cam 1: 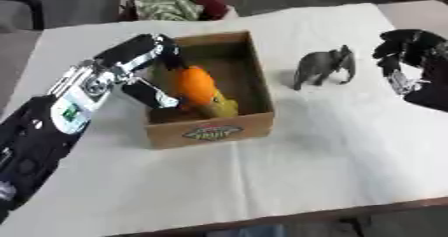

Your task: Pick up objects on the table and place them in the box.

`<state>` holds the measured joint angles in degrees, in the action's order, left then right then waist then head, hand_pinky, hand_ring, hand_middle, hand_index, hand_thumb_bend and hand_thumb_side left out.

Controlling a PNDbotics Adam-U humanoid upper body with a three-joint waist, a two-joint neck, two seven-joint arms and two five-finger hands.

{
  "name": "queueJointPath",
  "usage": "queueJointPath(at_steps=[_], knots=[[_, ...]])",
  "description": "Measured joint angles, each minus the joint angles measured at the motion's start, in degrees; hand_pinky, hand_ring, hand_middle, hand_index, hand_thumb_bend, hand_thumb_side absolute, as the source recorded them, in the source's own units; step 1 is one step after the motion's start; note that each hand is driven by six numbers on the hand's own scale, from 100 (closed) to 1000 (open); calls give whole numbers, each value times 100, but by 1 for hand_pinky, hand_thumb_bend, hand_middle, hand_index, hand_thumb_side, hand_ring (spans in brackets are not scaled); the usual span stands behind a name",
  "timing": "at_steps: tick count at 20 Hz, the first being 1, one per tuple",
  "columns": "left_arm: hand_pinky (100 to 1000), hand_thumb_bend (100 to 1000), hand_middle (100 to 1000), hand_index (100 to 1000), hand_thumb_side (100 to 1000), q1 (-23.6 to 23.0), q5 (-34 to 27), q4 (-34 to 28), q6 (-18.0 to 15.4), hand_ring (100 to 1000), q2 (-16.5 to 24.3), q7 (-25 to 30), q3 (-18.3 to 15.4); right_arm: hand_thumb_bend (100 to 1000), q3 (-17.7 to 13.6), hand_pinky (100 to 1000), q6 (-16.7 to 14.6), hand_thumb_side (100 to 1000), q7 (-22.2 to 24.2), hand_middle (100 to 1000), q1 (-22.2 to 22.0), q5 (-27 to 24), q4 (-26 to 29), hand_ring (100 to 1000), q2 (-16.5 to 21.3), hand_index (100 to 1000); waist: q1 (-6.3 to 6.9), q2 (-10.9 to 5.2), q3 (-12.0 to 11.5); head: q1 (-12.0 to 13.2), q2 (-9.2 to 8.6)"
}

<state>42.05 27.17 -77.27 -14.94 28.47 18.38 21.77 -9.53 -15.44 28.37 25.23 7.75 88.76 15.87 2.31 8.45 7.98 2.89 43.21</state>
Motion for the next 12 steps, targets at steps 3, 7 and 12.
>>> queueJointPath(at_steps=[3,7,12], knots=[[742,872,640,747,416,-97,-261,-400,192,650,80,136,-228,100,-5,658,3,269,-3,640,8,0,0,707,1,816,-1,0,-38,-9,0],[729,808,590,724,203,-332,-605,-977,455,610,138,-30,-616,100,-3,662,-22,250,-26,647,224,41,-55,710,84,819,-40,-3,-134,-58,0],[724,766,577,716,165,-779,-1052,-1675,837,601,162,-428,-1063,100,66,664,-209,241,-118,650,641,187,-446,711,351,821,-112,-23,-218,-113,0]])
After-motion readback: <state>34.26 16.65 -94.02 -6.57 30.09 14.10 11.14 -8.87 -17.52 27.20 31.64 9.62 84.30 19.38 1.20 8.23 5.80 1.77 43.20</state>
